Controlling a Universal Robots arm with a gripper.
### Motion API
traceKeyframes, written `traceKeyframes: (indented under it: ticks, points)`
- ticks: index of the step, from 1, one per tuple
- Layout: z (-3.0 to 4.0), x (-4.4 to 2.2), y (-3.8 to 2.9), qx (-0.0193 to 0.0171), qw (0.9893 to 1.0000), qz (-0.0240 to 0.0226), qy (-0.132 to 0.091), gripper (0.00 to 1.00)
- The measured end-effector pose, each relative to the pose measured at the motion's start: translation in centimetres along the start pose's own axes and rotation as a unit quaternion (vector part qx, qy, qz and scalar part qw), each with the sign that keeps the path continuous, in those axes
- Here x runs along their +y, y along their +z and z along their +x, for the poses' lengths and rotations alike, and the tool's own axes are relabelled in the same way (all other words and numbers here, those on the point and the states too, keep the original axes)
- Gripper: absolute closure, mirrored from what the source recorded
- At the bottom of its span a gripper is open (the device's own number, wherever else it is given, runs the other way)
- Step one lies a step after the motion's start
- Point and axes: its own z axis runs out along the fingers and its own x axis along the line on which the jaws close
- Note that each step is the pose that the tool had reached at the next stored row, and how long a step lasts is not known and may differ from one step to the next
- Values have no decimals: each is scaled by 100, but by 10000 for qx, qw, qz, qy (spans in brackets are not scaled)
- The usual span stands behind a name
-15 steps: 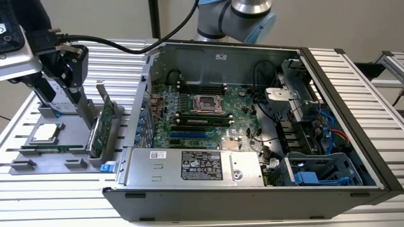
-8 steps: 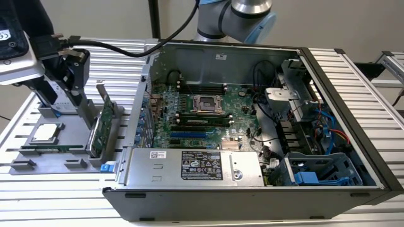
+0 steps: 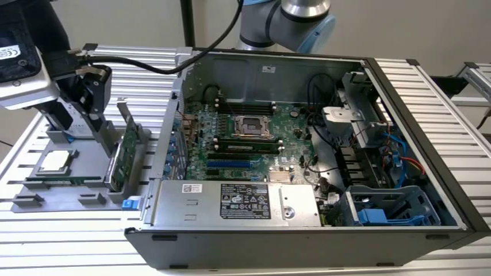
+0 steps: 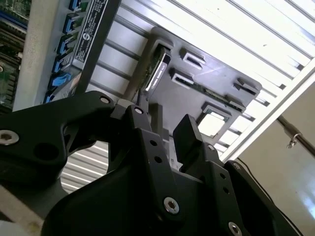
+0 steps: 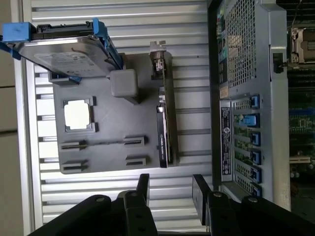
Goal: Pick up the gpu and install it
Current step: 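Pick up the gpu and move the gpu toward the slot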
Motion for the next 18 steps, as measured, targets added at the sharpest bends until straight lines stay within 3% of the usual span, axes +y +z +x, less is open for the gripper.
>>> traceKeyframes:
  ticks: [18]
  points:
    - [1,24,193,-1,10000,0,0,0]
